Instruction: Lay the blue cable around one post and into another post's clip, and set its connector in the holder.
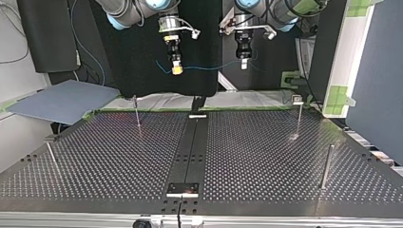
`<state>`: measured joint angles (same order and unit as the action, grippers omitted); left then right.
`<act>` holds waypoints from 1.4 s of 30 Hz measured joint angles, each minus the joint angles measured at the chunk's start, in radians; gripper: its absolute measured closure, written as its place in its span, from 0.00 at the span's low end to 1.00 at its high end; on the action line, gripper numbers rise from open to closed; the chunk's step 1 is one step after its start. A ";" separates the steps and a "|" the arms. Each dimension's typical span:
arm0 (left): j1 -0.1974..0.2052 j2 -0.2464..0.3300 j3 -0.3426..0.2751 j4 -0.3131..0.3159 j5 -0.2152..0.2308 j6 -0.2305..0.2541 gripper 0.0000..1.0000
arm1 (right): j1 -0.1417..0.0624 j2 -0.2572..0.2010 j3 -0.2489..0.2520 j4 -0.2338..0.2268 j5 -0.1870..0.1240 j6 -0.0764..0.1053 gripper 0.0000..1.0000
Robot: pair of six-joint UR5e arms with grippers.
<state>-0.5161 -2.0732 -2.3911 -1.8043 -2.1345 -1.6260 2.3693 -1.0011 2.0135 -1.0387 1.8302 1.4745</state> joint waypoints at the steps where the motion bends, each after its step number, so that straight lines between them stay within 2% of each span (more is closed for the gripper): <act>1: 0.000 0.000 0.000 0.001 0.000 0.000 1.00 | 0.000 0.000 0.000 0.000 0.000 0.000 1.00; 12: 0.000 -0.001 0.000 0.002 0.000 0.000 1.00 | 0.003 0.002 -0.003 0.003 0.003 0.003 1.00; 15: 0.000 -0.001 0.000 0.002 0.000 0.000 1.00 | 0.020 0.007 -0.011 0.021 0.020 0.020 1.00; 20: 0.000 -0.001 0.000 0.002 0.000 0.000 1.00 | 0.048 0.009 -0.015 0.064 0.065 0.065 1.00; 25: 0.000 -0.001 0.000 0.002 0.000 0.000 1.00 | 0.053 0.009 -0.015 0.102 0.115 0.115 1.00; 32: 0.000 -0.001 0.000 0.002 0.000 0.000 1.00 | 0.054 0.009 -0.015 0.109 0.188 0.186 1.00; 35: 0.001 -0.001 0.000 0.001 0.000 0.000 1.00 | 0.054 0.009 -0.015 0.109 0.210 0.200 1.00; 42: 0.013 0.041 -0.016 -0.031 0.011 0.036 1.00 | 0.054 -0.005 -0.040 0.134 0.227 0.208 1.00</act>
<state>-0.5032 -2.0322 -2.4070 -1.8357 -2.1232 -1.5901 2.4231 -1.0065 1.9730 -0.9048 2.0567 1.6824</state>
